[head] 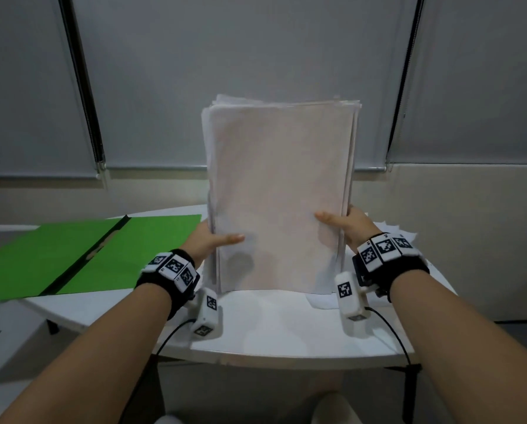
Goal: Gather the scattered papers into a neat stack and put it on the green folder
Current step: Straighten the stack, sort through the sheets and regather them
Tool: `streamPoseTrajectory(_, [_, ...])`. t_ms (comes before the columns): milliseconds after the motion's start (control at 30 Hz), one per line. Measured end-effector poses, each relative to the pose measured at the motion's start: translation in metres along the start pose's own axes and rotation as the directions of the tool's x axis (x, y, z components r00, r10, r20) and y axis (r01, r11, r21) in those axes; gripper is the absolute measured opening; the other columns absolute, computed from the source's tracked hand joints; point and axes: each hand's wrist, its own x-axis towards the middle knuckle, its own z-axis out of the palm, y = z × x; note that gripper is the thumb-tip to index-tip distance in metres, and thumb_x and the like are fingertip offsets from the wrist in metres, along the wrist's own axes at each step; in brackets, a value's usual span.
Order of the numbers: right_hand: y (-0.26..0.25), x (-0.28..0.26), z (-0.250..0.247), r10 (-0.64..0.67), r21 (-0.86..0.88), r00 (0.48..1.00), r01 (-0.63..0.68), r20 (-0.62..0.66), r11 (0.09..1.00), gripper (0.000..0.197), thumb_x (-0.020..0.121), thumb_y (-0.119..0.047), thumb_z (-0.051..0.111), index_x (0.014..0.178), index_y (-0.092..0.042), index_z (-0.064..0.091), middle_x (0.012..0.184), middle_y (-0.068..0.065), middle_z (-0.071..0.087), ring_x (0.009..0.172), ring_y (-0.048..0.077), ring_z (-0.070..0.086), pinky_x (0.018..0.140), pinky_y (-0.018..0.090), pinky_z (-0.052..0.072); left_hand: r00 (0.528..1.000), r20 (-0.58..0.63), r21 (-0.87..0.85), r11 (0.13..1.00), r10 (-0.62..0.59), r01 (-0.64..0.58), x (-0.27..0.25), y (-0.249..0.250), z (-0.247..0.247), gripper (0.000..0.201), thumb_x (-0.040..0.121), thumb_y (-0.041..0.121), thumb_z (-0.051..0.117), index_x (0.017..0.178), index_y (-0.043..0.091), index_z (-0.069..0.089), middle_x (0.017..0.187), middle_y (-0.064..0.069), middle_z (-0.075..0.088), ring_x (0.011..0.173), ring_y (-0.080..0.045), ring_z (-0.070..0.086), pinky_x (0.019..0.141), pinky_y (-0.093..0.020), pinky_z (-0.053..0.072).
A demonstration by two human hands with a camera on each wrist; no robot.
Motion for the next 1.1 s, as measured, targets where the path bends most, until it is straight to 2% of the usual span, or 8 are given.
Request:
streamPoseTrajectory(133, [0.008, 0.004, 0.005, 0.011, 0.023, 0.999, -0.009, -0.051, 1.0, 0.052, 0.052, -0.042, 0.085, 0.093, -0.014, 0.066, 0.096, 0.009, 0.072, 0.095, 0.028, 0.068, 0.086, 0.037, 0.054, 1.0, 0.012, -0.048, 0.999, -0.008, 0.008, 0.003, -0.008, 0.005, 0.11, 0.026, 0.046, 0.093, 0.123, 0.008, 0.058, 0.109, -0.003, 0.072, 0.101, -0.015, 0.069, 0.085, -0.025, 0.055])
streamPoseTrajectory(267, [0.021, 0.012, -0.001, 0.02, 0.063, 0.991, -0.011, -0.136, 0.998, 0.055, 0.042, -0.051, 0.088, 0.076, -0.012, 0.069, 0.086, 0.016, 0.07, 0.091, 0.038, 0.067, 0.092, 0.049, 0.051, 0.998, -0.034, -0.078, 0.996, -0.047, 0.044, 0.005, -0.005, 0.0, 0.103, 0.017, 0.058, 0.089, 0.104, 0.009, 0.064, 0.092, -0.001, 0.074, 0.09, -0.019, 0.068, 0.081, -0.027, 0.056])
streamPoseTrajectory(400, [0.02, 0.01, -0.002, 0.008, 0.136, 0.994, 0.008, -0.113, 0.991, 0.054, 0.042, -0.048, 0.086, 0.079, -0.011, 0.071, 0.081, 0.013, 0.073, 0.074, 0.03, 0.07, 0.082, 0.044, 0.054, 0.991, -0.07, -0.169, 0.981, -0.113, 0.1, 0.003, 0.006, -0.007, 0.089, 0.047, 0.08, 0.063, 0.107, 0.014, 0.065, 0.109, -0.012, 0.07, 0.102, -0.028, 0.066, 0.094, -0.041, 0.05])
streamPoseTrajectory(567, [0.022, 0.01, -0.001, -0.015, 0.204, 0.995, 0.035, -0.098, 0.978, 0.028, 0.076, -0.029, 0.072, 0.097, -0.012, 0.063, 0.089, 0.008, 0.071, 0.065, 0.013, 0.071, 0.065, 0.025, 0.058, 0.988, -0.106, -0.178, 0.98, -0.11, 0.09, 0.003, 0.009, -0.001, 0.044, 0.095, 0.047, 0.036, 0.096, 0.018, 0.068, 0.084, 0.004, 0.076, 0.078, -0.01, 0.072, 0.081, -0.03, 0.054])
streamPoseTrajectory(667, [0.018, 0.005, -0.002, 0.017, 0.212, 0.994, 0.006, -0.106, 0.977, 0.005, 0.089, -0.018, 0.061, 0.091, -0.015, 0.062, 0.086, 0.006, 0.07, 0.059, 0.009, 0.071, 0.053, 0.019, 0.057, 0.985, -0.089, -0.229, 0.966, -0.146, 0.123, 0.005, 0.004, -0.004, 0.039, 0.098, 0.039, 0.037, 0.103, 0.014, 0.066, 0.09, 0.003, 0.075, 0.078, -0.012, 0.071, 0.078, -0.029, 0.054])
streamPoseTrajectory(867, [-0.001, -0.016, 0.001, 0.028, 0.238, 0.993, 0.001, -0.115, 0.971, 0.01, 0.094, -0.011, 0.051, 0.085, -0.01, 0.055, 0.037, -0.007, 0.06, 0.028, -0.001, 0.052, 0.027, 0.008, 0.034, 0.991, 0.047, -0.262, 0.955, -0.129, 0.137, 0.001, 0.003, -0.009, 0.031, 0.092, -0.008, 0.034, 0.093, 0.007, 0.061, 0.071, 0.002, 0.075, 0.064, -0.01, 0.071, 0.063, -0.019, 0.058])
streamPoseTrajectory(1033, [0.011, -0.002, -0.006, 0.027, 0.26, 1.0, -0.024, -0.006, 0.965, 0.052, 0.044, -0.031, 0.087, 0.085, -0.009, 0.064, 0.065, -0.001, 0.074, 0.06, 0.01, 0.072, 0.052, 0.016, 0.055, 0.978, 0.146, -0.107, 0.981, -0.146, 0.163, 0.001, 0.003, -0.013, 0.028, 0.07, -0.014, 0.057, 0.091, 0.003, 0.062, 0.071, 0.001, 0.075, 0.065, -0.011, 0.072, 0.061, -0.024, 0.059])
streamPoseTrajectory(1100, [0.011, 0.0, -0.007, 0.066, 0.165, 0.998, -0.069, 0.023, 0.984, 0.049, 0.04, -0.027, 0.086, 0.08, -0.005, 0.066, 0.064, 0.003, 0.074, 0.064, 0.02, 0.071, 0.059, 0.023, 0.059, 0.984, 0.128, -0.031, 0.992, -0.12, 0.125, 0.0, 0.004, -0.01, 0.025, 0.071, -0.016, 0.058, 0.087, 0.002, 0.063, 0.068, 0.003, 0.075, 0.064, -0.008, 0.072, 0.061, -0.021, 0.058])
